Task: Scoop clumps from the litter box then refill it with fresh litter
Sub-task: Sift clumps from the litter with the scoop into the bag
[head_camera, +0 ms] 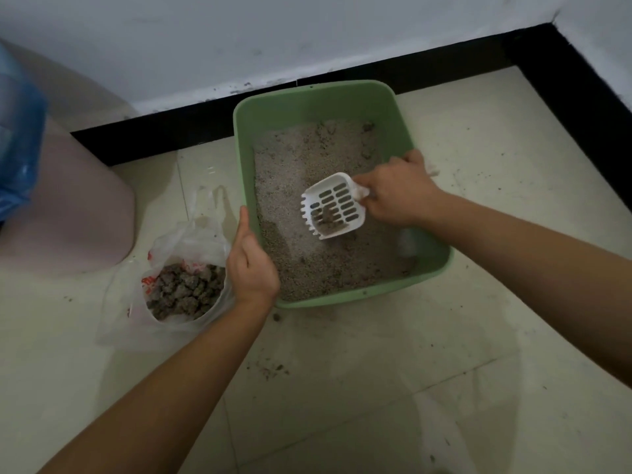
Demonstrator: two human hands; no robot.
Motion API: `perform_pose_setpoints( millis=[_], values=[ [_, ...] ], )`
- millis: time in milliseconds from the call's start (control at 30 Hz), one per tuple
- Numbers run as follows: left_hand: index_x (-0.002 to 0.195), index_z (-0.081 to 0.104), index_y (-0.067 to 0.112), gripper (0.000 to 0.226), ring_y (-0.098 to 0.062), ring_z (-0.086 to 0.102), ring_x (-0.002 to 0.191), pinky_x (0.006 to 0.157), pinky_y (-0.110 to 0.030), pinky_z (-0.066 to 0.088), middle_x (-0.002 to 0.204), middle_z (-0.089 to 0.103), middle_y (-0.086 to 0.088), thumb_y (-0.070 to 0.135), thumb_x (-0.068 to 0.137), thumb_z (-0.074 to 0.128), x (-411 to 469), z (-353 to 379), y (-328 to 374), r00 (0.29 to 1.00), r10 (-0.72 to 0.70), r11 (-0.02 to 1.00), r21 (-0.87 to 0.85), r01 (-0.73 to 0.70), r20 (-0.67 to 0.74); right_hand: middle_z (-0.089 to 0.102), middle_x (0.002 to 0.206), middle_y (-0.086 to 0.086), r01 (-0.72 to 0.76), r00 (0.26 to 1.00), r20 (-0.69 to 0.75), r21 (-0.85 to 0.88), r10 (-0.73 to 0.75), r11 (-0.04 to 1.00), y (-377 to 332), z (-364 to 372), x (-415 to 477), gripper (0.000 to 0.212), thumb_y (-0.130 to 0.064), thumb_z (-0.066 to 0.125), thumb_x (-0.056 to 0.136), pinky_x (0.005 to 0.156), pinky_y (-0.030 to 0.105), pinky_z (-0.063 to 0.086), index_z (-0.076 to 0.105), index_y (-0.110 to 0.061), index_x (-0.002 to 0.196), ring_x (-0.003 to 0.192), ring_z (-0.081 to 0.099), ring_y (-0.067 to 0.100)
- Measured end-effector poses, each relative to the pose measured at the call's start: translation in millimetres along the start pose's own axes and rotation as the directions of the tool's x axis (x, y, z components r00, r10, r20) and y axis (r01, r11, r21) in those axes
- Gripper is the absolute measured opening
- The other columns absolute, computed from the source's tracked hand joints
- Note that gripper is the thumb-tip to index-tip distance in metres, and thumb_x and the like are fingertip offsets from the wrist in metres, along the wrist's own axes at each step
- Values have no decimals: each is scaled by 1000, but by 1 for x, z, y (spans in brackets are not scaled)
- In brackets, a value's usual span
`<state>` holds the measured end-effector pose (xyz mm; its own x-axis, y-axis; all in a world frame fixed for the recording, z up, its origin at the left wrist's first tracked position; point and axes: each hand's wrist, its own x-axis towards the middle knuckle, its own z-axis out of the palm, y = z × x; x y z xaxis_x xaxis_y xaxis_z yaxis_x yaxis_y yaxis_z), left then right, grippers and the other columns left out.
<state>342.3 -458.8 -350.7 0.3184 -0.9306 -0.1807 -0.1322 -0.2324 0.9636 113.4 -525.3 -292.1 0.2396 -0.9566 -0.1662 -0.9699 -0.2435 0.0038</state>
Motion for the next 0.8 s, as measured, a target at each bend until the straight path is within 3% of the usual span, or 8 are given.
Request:
perform_pose_setpoints(
  millis=[67,133,200,267,367,467,667,800],
  values=[
    [149,38,20,62,28,40,111,88,5,31,152,37,6,38,93,19,-1,0,1,1000,9,1000,18,-9,-9,55,76,-6,23,1000,-16,-91,-25,996,-2,2,5,23,-46,47,96,96,40,28,64,-32,103,84,47,18],
    [149,38,21,65,11,37,129,108,-11,31,153,38,6,43,90,18,-1,-1,-1,1000,18,1000,20,-18,-9,59,82,-5,51,997,-48,-183,-61,982,3,-1,10,24,-49,54,93,98,40,29,63,-34,109,85,48,18],
    [149,37,22,68,1,31,138,113,-17,25,153,38,6,47,89,17,0,-2,-2,1000,18,999,30,-18,-2,63,89,-4,71,993,-75,-269,-94,960,15,-8,15,34,-52,58,90,98,39,30,61,-35,120,89,52,18],
    [150,35,21,65,6,29,136,105,-5,23,154,36,6,42,91,17,0,-2,-2,1000,24,998,57,-24,10,64,92,-4,99,987,-80,-381,-139,920,25,-10,17,41,-50,63,88,99,39,31,59,-34,125,92,54,19],
    [149,35,16,63,30,31,116,86,9,25,154,37,2,36,93,17,-1,-2,-2,999,50,996,71,-51,15,64,95,-5,166,982,-1,-482,-190,860,36,-11,16,44,-47,65,86,99,40,32,59,-34,127,94,55,19],
    [149,37,15,63,40,35,92,75,10,28,152,37,4,36,93,19,-2,0,0,999,36,999,34,-37,23,65,105,-7,209,977,116,-338,-180,918,44,-5,15,43,-46,57,91,102,40,28,55,-38,133,102,53,18],
    [149,37,16,63,22,34,120,81,10,26,152,38,4,35,92,18,-2,-2,1,1000,24,998,65,-24,3,66,121,-7,333,911,276,-52,-306,942,8,40,-3,42,-40,49,96,106,41,24,51,-37,138,115,51,18],
    [149,36,18,63,21,30,122,82,10,24,154,37,3,37,92,18,-2,-2,0,1000,28,996,83,-28,1,68,114,-2,209,928,289,119,-235,971,1,41,-7,37,-37,47,99,106,41,21,58,-33,134,112,53,21]
  ],
)
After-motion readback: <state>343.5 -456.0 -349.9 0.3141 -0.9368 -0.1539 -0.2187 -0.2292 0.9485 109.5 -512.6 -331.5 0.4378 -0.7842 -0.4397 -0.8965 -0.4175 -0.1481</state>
